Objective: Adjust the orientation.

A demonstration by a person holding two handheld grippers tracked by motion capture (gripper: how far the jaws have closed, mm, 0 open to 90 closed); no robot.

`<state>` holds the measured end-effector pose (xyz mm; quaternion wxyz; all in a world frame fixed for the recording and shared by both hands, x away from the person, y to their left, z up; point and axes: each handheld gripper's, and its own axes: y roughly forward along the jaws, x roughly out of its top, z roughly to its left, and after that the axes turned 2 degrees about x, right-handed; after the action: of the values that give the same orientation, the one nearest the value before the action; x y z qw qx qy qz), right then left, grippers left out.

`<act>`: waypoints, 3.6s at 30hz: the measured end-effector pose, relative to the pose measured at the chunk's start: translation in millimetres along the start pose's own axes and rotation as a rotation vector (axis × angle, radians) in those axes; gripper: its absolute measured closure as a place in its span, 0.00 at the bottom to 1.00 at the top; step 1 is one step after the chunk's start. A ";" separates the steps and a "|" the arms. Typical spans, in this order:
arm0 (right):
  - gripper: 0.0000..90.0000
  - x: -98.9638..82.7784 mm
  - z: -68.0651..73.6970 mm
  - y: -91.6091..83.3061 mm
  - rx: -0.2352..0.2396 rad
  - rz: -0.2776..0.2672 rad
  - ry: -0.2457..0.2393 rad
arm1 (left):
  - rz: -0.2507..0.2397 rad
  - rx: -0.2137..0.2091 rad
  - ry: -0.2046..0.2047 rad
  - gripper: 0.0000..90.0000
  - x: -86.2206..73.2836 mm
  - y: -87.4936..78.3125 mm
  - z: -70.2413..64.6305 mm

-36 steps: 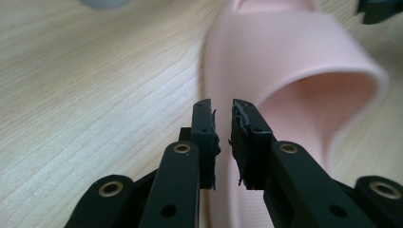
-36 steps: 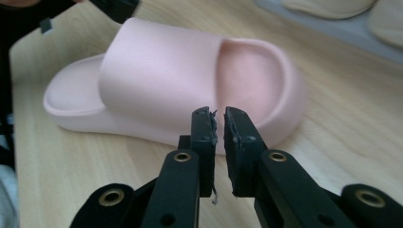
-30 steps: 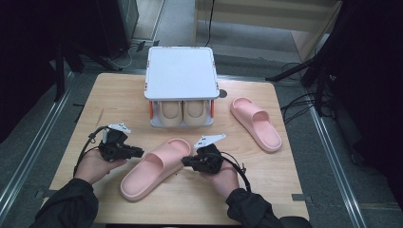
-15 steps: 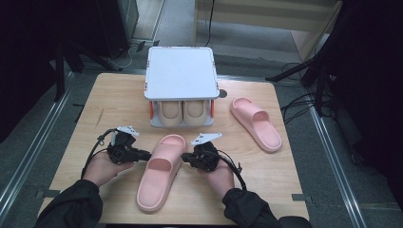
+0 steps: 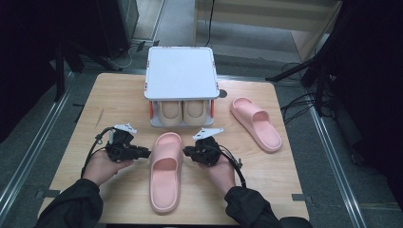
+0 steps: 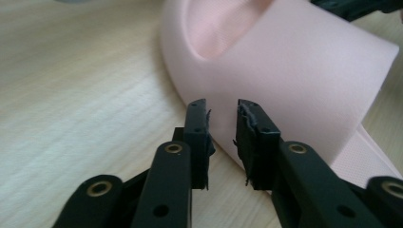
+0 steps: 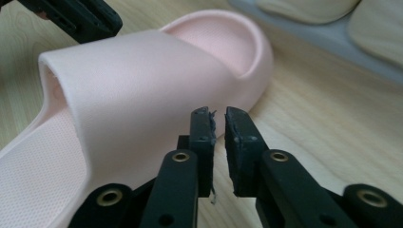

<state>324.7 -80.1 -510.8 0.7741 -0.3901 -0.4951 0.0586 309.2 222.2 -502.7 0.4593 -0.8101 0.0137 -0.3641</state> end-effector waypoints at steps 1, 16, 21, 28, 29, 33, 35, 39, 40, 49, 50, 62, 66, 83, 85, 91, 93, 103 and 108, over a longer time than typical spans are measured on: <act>0.89 0.5 -1.0 -3.7 -0.003 -0.008 -0.006 | -0.008 0.005 -0.006 0.80 -0.5 -2.2 2.2; 0.79 -5.4 -27.3 -49.6 -0.056 -0.076 0.053 | -0.005 0.014 -0.004 0.59 10.9 -6.8 12.1; 0.76 -10.6 -35.0 -66.1 -0.078 -0.081 0.060 | -0.006 0.007 0.001 0.57 17.2 -4.3 12.5; 0.75 -19.0 -52.8 -88.6 -0.118 -0.080 0.112 | 0.002 0.012 0.014 0.56 22.5 -0.9 14.0; 0.75 -20.4 -55.6 -91.9 -0.128 -0.078 0.113 | 0.003 0.009 0.010 0.56 23.0 -0.5 13.9; 0.74 -23.2 -67.3 -104.2 -0.149 -0.075 0.125 | 0.013 0.007 0.019 0.56 22.4 -0.4 14.1; 0.74 -25.0 -74.9 -109.3 -0.160 -0.072 0.128 | 0.014 0.010 0.021 0.55 21.9 -0.4 13.8; 0.74 -30.1 -94.4 -118.4 -0.187 -0.074 0.154 | 0.017 0.010 0.021 0.54 21.0 -0.7 13.6; 0.74 -31.3 -99.6 -120.5 -0.192 -0.079 0.161 | 0.017 0.012 0.019 0.54 20.2 -0.6 13.4; 0.73 -42.0 -134.9 -134.5 -0.244 -0.107 0.239 | 0.020 0.013 0.019 0.53 16.7 -1.9 13.5; 0.73 -42.9 -137.8 -135.5 -0.252 -0.109 0.246 | 0.023 0.016 0.022 0.53 16.5 -1.8 13.1; 0.63 -49.6 -164.3 -128.6 -0.325 -0.094 0.266 | 0.025 0.005 0.018 0.51 11.3 -2.4 11.6; 0.62 -49.2 -173.9 -122.0 -0.331 -0.077 0.282 | 0.027 0.010 0.019 0.51 6.9 -4.0 9.9; 0.67 -35.1 -188.5 -94.0 -0.396 -0.045 0.257 | 0.001 0.019 -0.011 0.50 -7.5 -13.7 8.0; 0.74 -33.6 -189.1 -91.6 -0.418 -0.039 0.251 | 0.001 0.020 -0.013 0.50 -8.5 -14.1 7.8; 0.81 -31.4 -192.1 -86.7 -0.420 -0.053 0.266 | 0.002 0.020 -0.017 0.50 -9.9 -14.8 8.9; 0.85 -28.9 -191.6 -85.3 -0.418 -0.048 0.262 | 0.001 0.019 -0.017 0.50 -9.8 -14.9 9.0; 0.93 -19.4 -186.9 -85.0 -0.434 -0.034 0.260 | -0.010 0.018 -0.024 0.50 -10.0 -16.3 10.3; 0.95 -15.2 -185.2 -90.6 -0.433 -0.044 0.281 | -0.016 0.016 -0.021 0.50 -9.7 -16.9 10.2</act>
<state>440.7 -250.8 -499.9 0.7349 -0.5402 -0.3919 -0.1203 303.0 242.9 -498.8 0.4628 -0.8104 -0.0008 -0.3593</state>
